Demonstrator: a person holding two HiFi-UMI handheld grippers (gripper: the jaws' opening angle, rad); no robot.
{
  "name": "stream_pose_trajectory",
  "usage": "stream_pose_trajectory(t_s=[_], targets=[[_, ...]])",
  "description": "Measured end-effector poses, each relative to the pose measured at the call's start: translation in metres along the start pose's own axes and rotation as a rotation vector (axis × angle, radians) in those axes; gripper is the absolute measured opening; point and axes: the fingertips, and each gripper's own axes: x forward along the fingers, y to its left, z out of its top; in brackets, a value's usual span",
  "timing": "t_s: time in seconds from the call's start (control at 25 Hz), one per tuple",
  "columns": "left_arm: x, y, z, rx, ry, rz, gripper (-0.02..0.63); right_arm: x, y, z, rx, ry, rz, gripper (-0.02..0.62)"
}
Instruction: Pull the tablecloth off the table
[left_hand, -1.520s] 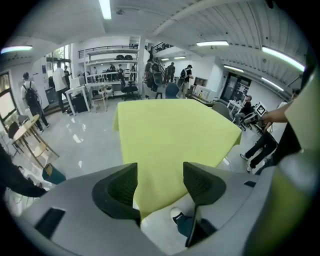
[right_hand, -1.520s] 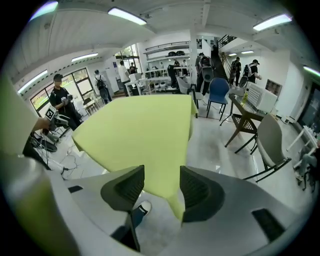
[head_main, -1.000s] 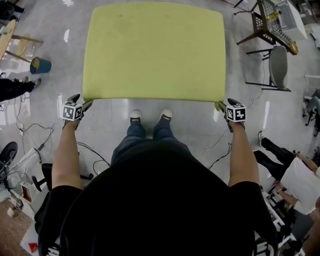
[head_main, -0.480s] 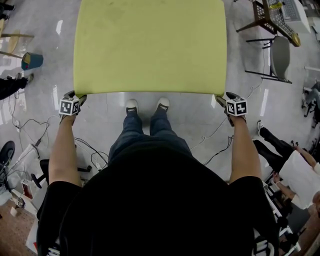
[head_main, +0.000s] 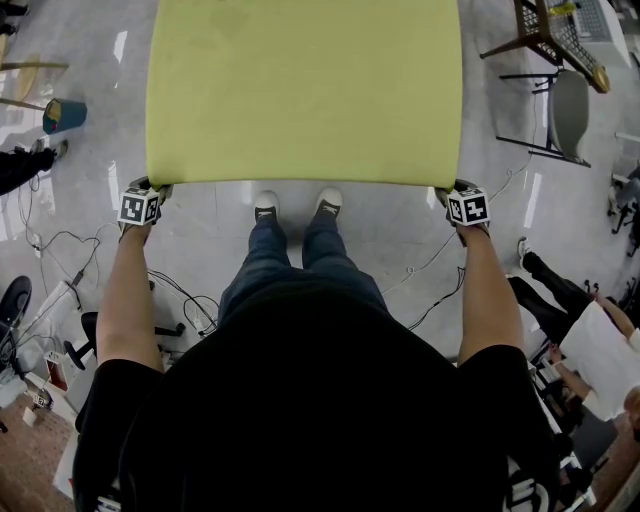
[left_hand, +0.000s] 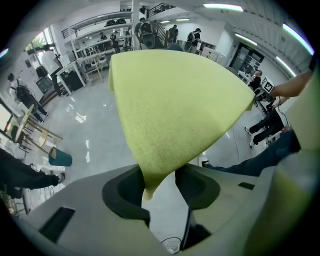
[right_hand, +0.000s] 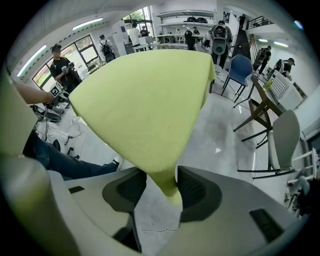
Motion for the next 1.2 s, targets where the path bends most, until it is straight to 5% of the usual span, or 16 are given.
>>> stream_pose_trajectory(t_s=[0.44,1.2], targets=[[-0.001,0.008,-0.013,0.025,0.033,0.032,0.041,0.0,0.008,-0.002,-0.02,0.019,-0.032,0.023],[-0.036,-0.01,-0.024,0.003,0.021,0.09,0.025,-0.022,0.007,-0.028,-0.024,-0.03,0.022,0.02]])
